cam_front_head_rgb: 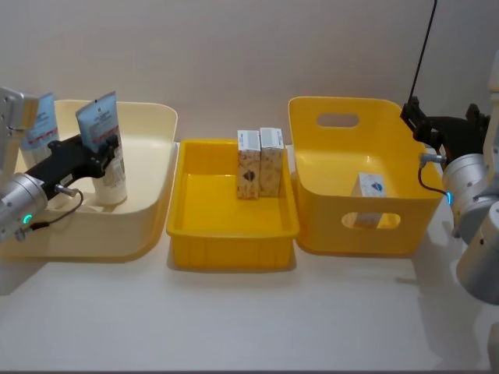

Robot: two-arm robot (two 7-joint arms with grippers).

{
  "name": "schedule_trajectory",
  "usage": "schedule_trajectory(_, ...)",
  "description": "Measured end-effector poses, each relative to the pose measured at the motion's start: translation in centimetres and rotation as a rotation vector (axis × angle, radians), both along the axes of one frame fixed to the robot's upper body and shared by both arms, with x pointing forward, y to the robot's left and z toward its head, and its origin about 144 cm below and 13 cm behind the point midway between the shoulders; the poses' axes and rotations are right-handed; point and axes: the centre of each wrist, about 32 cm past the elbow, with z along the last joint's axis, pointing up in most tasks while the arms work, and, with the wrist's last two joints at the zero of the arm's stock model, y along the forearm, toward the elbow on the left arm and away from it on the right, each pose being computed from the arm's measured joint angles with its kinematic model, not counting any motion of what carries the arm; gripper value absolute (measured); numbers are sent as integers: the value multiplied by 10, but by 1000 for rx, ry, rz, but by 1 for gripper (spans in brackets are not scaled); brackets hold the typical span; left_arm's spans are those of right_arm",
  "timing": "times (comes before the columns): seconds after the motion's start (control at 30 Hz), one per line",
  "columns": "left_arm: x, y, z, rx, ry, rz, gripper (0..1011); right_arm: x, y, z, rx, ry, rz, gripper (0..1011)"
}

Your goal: Bimanual collaborative sorting of washing and personal care products

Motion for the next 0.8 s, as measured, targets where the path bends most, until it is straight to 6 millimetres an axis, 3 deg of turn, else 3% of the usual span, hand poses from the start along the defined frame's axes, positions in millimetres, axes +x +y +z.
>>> schedule_trajectory(0.8,4,-6,46,-55,-113,-111,278,0,0,0,0,0,0,1001)
